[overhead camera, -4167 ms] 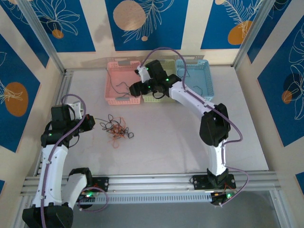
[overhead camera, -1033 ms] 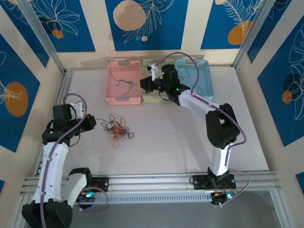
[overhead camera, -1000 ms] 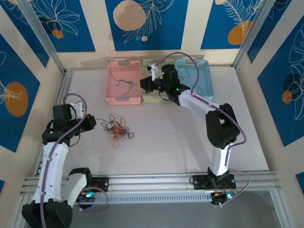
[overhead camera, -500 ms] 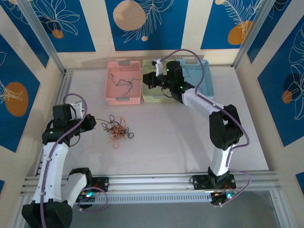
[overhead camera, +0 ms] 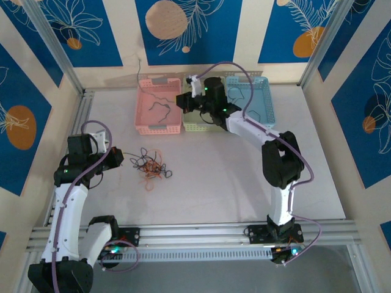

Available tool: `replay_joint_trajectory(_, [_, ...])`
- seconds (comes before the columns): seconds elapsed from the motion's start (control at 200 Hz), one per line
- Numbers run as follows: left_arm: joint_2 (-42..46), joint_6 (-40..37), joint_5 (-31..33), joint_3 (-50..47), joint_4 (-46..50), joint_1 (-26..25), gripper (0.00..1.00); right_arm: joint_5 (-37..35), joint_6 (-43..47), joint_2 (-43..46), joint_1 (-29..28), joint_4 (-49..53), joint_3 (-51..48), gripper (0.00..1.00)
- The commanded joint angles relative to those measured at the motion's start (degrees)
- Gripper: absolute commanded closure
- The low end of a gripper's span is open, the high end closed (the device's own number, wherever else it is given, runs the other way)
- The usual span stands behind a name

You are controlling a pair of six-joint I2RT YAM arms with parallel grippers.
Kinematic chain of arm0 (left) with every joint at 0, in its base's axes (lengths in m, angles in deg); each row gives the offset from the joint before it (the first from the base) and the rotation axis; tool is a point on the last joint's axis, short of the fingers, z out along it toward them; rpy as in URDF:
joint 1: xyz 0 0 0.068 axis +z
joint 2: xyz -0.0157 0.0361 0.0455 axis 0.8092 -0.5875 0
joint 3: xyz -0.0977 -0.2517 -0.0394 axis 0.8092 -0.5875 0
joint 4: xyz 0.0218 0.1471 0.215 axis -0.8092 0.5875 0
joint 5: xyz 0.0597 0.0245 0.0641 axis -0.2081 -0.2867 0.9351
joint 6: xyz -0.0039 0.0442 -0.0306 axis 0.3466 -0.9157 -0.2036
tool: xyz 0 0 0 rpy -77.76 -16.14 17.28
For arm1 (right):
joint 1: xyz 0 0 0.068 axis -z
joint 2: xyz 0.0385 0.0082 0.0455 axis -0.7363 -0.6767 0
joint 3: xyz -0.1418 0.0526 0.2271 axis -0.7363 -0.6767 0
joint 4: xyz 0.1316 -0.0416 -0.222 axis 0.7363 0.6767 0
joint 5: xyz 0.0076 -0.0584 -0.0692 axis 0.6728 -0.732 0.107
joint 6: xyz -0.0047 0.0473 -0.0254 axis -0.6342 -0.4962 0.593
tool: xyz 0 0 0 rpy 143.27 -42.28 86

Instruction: Untangle the cables

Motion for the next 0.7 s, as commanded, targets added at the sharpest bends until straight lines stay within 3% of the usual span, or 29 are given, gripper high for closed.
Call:
replay_joint_trajectory(0.0, [0.95,0.44,-0.70,-0.12,-0.31,-0.51,1.00,-3.83,1.80,-0.51,-1.19,2.01,0.25,1.00])
replay_joint_trajectory(0.385, [0.76,0.42,-0.66,-0.06,-0.32,-0.51,1.00,-6.71,0.86,3.15,-0.79,-0.51,-4.09,1.00])
replay_joint_trajectory(0.695, [1.01,0.51,-0.61,-0.10,-0.32,-0.51,1.00,3.99,-5.20,3.84,1.44,-6.30,0.63,1.00])
